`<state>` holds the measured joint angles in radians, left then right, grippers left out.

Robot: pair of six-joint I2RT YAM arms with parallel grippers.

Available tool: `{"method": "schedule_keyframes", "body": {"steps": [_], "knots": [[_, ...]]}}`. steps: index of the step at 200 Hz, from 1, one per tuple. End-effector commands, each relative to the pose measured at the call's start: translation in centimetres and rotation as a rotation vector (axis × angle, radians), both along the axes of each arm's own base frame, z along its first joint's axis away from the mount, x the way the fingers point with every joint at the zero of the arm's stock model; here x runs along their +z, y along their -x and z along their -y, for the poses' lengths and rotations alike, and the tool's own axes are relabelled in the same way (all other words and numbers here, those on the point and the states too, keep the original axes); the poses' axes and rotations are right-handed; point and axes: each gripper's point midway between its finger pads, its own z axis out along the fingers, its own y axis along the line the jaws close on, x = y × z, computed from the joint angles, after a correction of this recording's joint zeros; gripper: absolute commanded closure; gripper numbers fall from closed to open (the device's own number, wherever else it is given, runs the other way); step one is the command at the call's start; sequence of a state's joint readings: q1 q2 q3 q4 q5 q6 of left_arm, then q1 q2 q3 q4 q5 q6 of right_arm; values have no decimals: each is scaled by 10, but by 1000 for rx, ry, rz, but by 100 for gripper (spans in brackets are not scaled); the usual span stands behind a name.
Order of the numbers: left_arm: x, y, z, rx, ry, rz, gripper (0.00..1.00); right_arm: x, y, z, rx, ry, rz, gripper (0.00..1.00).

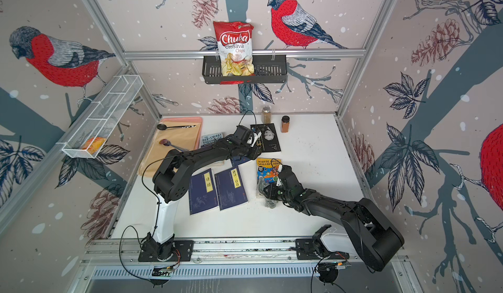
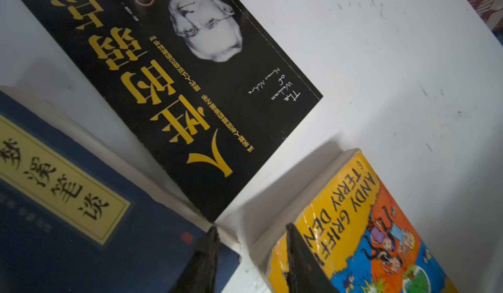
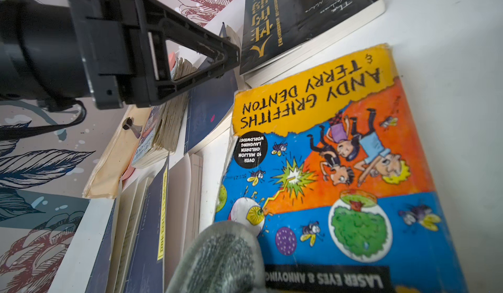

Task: Wipe the cover of the book
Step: Wipe the dirt from the cover of the book.

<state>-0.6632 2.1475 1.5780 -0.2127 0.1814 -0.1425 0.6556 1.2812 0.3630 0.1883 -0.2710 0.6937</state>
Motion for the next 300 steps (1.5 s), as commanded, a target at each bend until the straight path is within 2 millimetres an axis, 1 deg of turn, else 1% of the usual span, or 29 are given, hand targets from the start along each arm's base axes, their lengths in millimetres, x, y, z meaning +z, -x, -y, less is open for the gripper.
{"method": "schedule_keyframes", "body": {"steps": [1, 13, 18, 26, 38, 56, 87, 96, 111, 117, 137, 155, 167, 179, 198, 211, 229, 245, 278, 300], "knots": [[-20, 4, -3, -21, -49, -43, 64, -38, 25, 36, -26, 190, -140, 96], [-28, 4, -3, -20, -58, -62, 68, -36, 23, 35, -23, 187, -139, 96], [-32, 5, -2, -22, -62, -71, 71, -36, 22, 35, -22, 186, -137, 96], [-33, 7, 0, -30, -57, -82, 77, -35, 21, 35, -23, 186, -136, 96], [-33, 11, 3, -54, -36, -94, 80, -35, 20, 36, -24, 187, -135, 96], [-31, 18, 9, -90, -2, -110, 81, -35, 17, 37, -33, 185, -131, 96], [-29, 23, 13, -118, 31, -129, 80, -34, 7, 39, -57, 174, -125, 96], [-29, 23, 14, -114, 31, -131, 78, -33, 5, 38, -56, 170, -125, 96], [-25, 18, 10, -89, 31, -122, 69, -34, 5, 36, -47, 171, -128, 96], [-21, 16, 9, -78, 36, -117, 65, -34, 5, 36, -44, 171, -130, 96], [-6, 8, 4, -50, 70, -98, 60, -37, 8, 38, -39, 179, -139, 96], [9, 1, -1, -24, 124, -84, 58, -39, 10, 39, -40, 180, -143, 96], [15, -3, -5, -11, 153, -81, 57, -40, 10, 40, -42, 180, -145, 96], [17, -6, -9, 8, 168, -83, 57, -40, 10, 39, -40, 178, -144, 96], [14, -4, -9, -1, 181, -105, 57, -42, 10, 40, -42, 180, -148, 96], [11, 0, -7, -20, 187, -125, 58, -43, 10, 41, -43, 181, -149, 96], [3, 10, -4, -51, 188, -168, 58, -42, 9, 41, -48, 178, -146, 96], [-7, 14, -6, -54, 167, -183, 59, -42, 9, 42, -50, 177, -148, 96], [-23, 16, -8, -52, 132, -205, 64, -43, 9, 43, -53, 177, -150, 96], [-25, 20, -2, -86, 140, -206, 70, -43, 7, 42, -55, 175, -148, 96]]}}
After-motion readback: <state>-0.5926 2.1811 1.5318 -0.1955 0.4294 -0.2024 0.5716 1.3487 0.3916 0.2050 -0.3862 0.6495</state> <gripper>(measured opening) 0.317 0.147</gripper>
